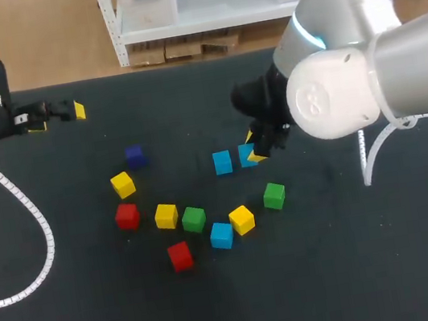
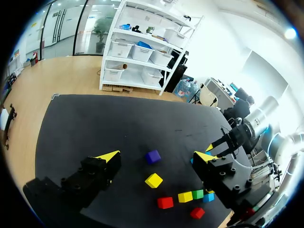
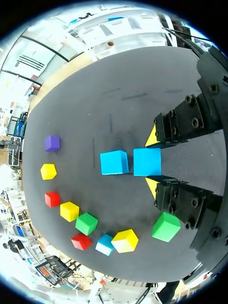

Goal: Place the blue cubes, place green cubes on the blue cubes, place the yellow cubes on the green cubes, then place the red cubes on the yellow cubes, and place purple cube on the red cubes.

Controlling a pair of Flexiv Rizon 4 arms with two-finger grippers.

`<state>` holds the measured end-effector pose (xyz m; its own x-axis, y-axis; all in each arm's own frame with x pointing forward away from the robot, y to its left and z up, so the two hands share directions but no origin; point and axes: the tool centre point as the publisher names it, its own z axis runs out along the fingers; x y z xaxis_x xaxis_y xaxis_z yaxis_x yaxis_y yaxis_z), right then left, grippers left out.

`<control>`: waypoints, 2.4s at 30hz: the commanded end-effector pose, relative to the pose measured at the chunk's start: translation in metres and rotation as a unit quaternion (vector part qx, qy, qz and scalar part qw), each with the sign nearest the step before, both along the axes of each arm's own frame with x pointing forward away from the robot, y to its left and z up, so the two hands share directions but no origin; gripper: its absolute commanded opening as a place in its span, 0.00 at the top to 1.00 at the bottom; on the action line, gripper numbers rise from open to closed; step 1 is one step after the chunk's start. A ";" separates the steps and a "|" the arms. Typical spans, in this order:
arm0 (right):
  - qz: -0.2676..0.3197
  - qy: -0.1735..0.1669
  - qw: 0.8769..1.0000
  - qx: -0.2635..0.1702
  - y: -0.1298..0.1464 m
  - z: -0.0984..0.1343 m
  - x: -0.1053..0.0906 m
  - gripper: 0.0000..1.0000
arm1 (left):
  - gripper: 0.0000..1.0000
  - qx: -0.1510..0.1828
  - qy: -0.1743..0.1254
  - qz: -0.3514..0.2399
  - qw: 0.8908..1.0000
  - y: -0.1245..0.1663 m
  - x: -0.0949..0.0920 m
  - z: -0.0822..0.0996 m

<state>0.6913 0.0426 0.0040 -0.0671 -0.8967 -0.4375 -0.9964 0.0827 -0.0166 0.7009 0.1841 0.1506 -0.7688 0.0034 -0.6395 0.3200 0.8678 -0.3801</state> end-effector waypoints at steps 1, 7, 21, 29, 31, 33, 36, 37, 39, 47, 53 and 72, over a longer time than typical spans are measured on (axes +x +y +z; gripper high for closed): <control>0.000 0.003 1.000 -0.004 0.002 -0.002 0.003 1.00 | 0.00 -0.001 0.000 0.000 1.000 0.000 0.000 0.000; 0.000 0.004 1.000 -0.005 0.004 -0.003 0.004 1.00 | 0.00 -0.001 0.000 0.000 1.000 0.000 0.000 0.000; 0.002 0.008 1.000 -0.006 0.004 -0.007 0.004 1.00 | 0.00 -0.001 0.000 0.000 1.000 0.000 0.000 0.000; 0.002 0.008 1.000 -0.007 0.003 -0.008 0.005 1.00 | 0.00 -0.001 0.000 0.000 1.000 0.000 0.000 0.000; 0.003 0.008 1.000 -0.006 0.003 -0.008 0.005 1.00 | 0.00 -0.001 0.000 0.000 1.000 0.000 0.000 0.000; 0.005 0.008 1.000 -0.006 0.004 -0.008 0.005 1.00 | 0.00 -0.001 0.000 0.000 1.000 0.000 0.000 0.000; 0.008 0.007 1.000 -0.007 0.005 -0.007 0.005 1.00 | 0.00 -0.001 0.000 0.000 1.000 0.000 0.000 0.000; 0.009 0.007 1.000 -0.007 0.005 -0.007 0.004 1.00 | 0.00 -0.001 0.000 0.000 1.000 0.000 0.000 0.000; 0.009 0.007 1.000 -0.007 0.004 -0.007 0.004 1.00 | 0.00 -0.001 0.000 0.000 1.000 0.000 0.000 0.000; 0.008 0.007 1.000 -0.008 0.003 -0.008 0.004 1.00 | 0.00 -0.001 0.000 0.000 1.000 0.000 0.000 0.000; 0.008 0.010 1.000 -0.008 0.003 -0.010 0.002 1.00 | 0.00 -0.001 0.000 0.000 1.000 0.000 0.000 0.000; 0.012 0.017 1.000 -0.011 -0.001 -0.010 0.004 0.00 | 0.00 -0.001 0.000 0.000 1.000 0.000 0.000 0.000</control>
<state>0.6937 0.0422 -0.0063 -0.0608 -0.9087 -0.4129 -0.9980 0.0623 0.0099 0.7009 0.1841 0.1506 -0.7688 0.0034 -0.6395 0.3200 0.8678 -0.3801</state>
